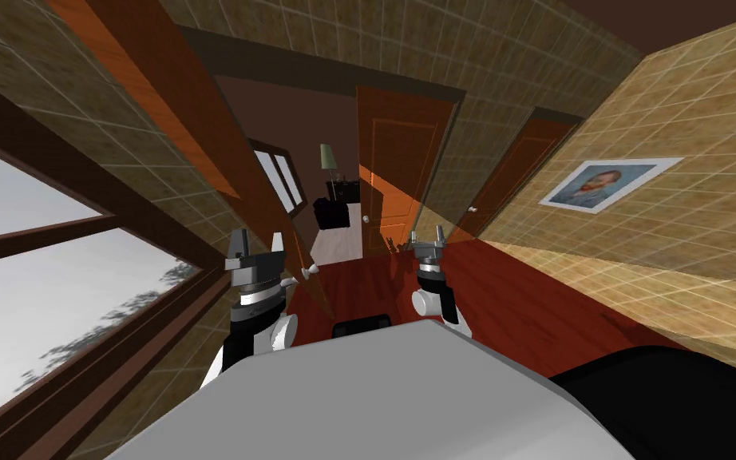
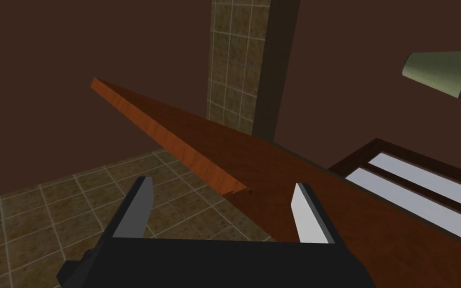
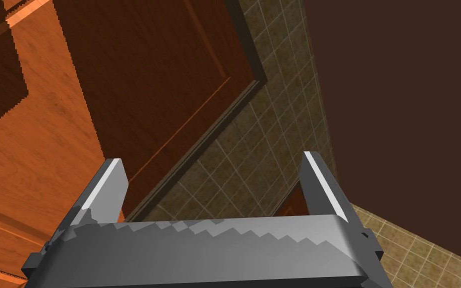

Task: Pull the door open

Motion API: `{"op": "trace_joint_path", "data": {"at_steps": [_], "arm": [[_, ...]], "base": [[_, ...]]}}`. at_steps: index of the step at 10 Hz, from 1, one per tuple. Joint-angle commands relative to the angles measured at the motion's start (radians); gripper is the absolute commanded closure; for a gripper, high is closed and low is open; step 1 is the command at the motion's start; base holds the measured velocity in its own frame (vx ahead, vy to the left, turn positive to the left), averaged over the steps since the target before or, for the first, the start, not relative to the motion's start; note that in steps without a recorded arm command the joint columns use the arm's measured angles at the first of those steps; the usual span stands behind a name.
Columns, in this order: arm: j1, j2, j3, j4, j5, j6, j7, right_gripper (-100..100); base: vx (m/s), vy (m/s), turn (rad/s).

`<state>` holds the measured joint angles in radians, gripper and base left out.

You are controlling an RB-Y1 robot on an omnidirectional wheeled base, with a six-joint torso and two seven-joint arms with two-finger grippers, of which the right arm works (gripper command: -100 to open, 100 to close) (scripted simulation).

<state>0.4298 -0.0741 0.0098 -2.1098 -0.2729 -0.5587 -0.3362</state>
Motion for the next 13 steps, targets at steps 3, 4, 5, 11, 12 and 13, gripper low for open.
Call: {"op": "trace_joint_path", "data": {"at_steps": [3,4,5,11,12,13], "arm": [[-0.004,-0.007,-0.007,0.069,-0.046,-0.032,-0.045,-100],[-0.007,-0.009,-0.01,0.088,-0.06,-0.039,-0.058,-100],[-0.01,-0.011,-0.013,0.108,-0.073,-0.047,-0.07,-100],[-0.026,-0.019,-0.032,0.233,-0.158,-0.094,-0.15,-100],[-0.029,-0.02,-0.035,0.254,-0.173,-0.102,-0.164,-100],[-0.032,-0.021,-0.039,0.275,-0.188,-0.11,-0.178,-100]], "base": [[0.063,-0.016,0.216],[0.076,-0.025,0.227],[0.069,-0.011,0.127],[0.073,-0.028,0.212],[0.076,-0.046,0.21],[0.082,-0.044,0.204]]}}
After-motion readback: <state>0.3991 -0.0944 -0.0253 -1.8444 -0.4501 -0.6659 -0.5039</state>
